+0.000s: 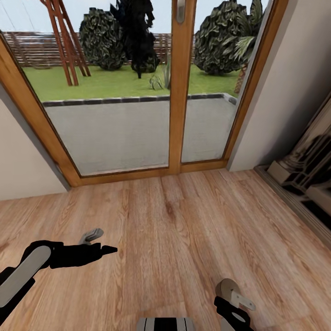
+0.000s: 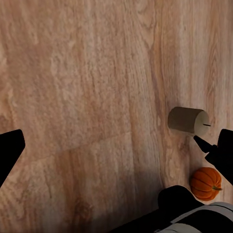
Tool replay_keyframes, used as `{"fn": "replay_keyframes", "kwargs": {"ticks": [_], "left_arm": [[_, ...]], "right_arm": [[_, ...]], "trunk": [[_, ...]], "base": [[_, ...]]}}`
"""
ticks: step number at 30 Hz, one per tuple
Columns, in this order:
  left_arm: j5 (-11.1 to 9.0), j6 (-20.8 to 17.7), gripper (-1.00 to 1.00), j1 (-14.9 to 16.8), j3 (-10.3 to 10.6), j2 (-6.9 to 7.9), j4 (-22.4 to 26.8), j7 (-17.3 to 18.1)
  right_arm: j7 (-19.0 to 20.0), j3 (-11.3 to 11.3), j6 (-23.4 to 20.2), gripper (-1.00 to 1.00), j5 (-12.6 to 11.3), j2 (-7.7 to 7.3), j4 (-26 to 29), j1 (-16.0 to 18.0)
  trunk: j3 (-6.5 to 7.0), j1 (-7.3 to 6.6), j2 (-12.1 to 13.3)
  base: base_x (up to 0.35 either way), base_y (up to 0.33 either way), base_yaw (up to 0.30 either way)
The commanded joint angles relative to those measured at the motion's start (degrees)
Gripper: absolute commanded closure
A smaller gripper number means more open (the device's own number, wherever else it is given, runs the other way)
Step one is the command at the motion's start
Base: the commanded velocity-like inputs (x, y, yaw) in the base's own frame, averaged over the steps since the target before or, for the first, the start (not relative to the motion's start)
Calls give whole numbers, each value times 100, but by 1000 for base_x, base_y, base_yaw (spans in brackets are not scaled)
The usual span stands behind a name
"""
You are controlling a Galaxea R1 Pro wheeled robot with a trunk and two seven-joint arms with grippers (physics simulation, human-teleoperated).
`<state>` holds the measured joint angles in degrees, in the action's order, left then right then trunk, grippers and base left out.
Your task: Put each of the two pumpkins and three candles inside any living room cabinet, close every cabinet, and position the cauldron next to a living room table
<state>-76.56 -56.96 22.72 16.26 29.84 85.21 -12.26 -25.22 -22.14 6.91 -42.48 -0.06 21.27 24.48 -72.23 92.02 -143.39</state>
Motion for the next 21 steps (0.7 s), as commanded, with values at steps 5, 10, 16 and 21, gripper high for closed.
{"fn": "replay_keyframes", "kwargs": {"ticks": [5,10,16,21], "left_arm": [[-79,-2,-100,5,7,4,4,-57],[-99,-7,-100,4,0,10,4,-57],[-101,-8,-100,4,0,9,4,-57],[-100,-8,-100,4,-4,13,4,-57]], "right_arm": [[-27,-43,38,-100,-67,-3,0,4],[-26,-44,38,-100,-64,-3,0,4],[-27,-43,38,-100,-66,-3,0,4],[-26,-45,38,-100,-62,-3,0,4]], "trunk": [[-93,9,-7],[-93,9,-7],[-93,9,-7],[-93,9,-7]], "base": [[0,0,0],[0,0,0],[118,0,0],[70,0,0]]}}
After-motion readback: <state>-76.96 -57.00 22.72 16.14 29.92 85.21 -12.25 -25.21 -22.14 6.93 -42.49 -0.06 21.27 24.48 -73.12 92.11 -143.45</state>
